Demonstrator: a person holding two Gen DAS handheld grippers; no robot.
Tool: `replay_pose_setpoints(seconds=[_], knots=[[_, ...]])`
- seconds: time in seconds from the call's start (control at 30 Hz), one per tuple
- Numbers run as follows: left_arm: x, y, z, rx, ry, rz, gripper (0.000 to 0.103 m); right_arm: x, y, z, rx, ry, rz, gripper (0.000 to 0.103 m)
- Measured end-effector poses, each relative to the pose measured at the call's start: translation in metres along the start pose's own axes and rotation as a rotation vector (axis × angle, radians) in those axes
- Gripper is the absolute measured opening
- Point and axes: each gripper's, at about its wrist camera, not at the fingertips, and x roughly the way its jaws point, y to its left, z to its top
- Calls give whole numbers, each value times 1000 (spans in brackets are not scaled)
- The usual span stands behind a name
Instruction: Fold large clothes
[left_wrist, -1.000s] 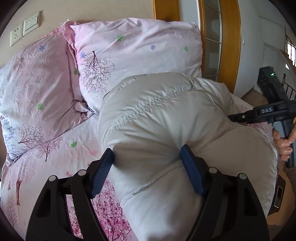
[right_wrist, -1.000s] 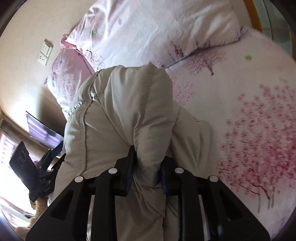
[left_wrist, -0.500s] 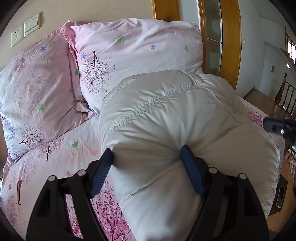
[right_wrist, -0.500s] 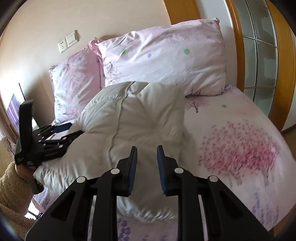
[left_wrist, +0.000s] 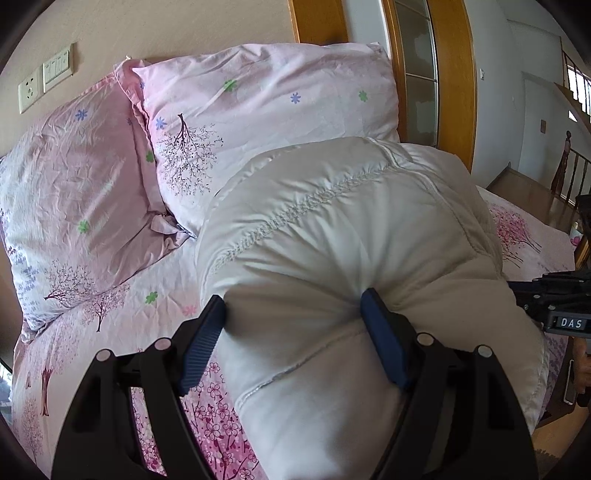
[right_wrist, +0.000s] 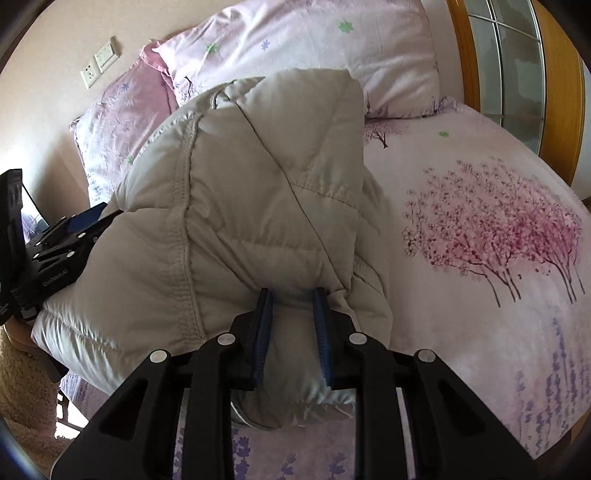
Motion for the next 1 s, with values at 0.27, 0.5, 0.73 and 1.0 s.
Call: replay_pose_setpoints(seconds=[0.27,0.5,0.73,1.0], knots=[[-37,10,0,-50,-39,-92,74,4,-2,0,9,15,19,22],[-55,-21,-27,85,-37,-151,76,4,-4,-1,21,8,32,22],[-37,-30,-32,95,-3,-121,81,-22,-26,31,169,-2,164,26],[-36,-29,-34,85,-1,-123,83,-1,-49,111,304,-10,193,55]])
